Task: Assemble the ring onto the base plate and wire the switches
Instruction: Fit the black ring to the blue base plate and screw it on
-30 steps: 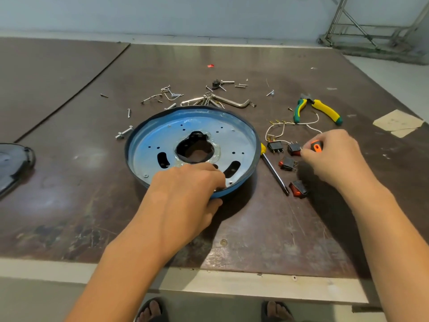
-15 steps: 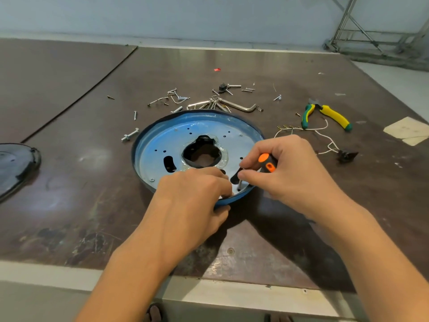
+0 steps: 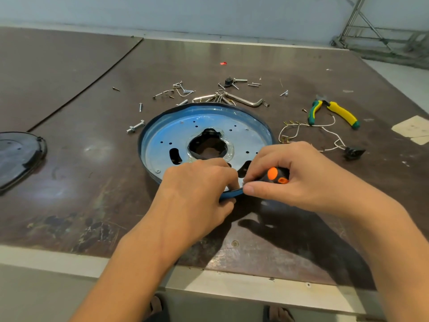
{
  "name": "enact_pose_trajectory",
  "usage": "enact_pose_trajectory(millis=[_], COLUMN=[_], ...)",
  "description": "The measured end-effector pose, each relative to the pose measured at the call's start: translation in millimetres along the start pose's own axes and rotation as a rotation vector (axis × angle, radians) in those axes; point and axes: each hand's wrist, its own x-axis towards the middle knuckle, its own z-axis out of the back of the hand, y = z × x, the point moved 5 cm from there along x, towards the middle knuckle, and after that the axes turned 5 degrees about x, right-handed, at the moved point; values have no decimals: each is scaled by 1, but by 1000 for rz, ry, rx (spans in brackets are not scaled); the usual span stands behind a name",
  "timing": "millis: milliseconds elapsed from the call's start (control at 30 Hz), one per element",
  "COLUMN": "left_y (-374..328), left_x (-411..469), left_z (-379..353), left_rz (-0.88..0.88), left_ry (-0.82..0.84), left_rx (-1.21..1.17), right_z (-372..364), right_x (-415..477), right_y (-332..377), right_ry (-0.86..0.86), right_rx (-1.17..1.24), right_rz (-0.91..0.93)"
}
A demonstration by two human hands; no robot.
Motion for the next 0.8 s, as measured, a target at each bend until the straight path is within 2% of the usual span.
enact_pose_trajectory(millis=[133, 600, 800], left_y=[1, 0, 1], left_x=[0, 0, 0], left_z=[-1, -4, -5], left_rz=[10, -20, -23], left_ry=[1, -15, -19], left_rx=[-4, 33, 47], right_z=[2, -2, -4], right_x=[-2, 2, 2], right_y=[-4, -1, -1], right_ry=[63, -36, 20], right_rx=[-48, -222, -204], right_rz=[-11, 60, 18])
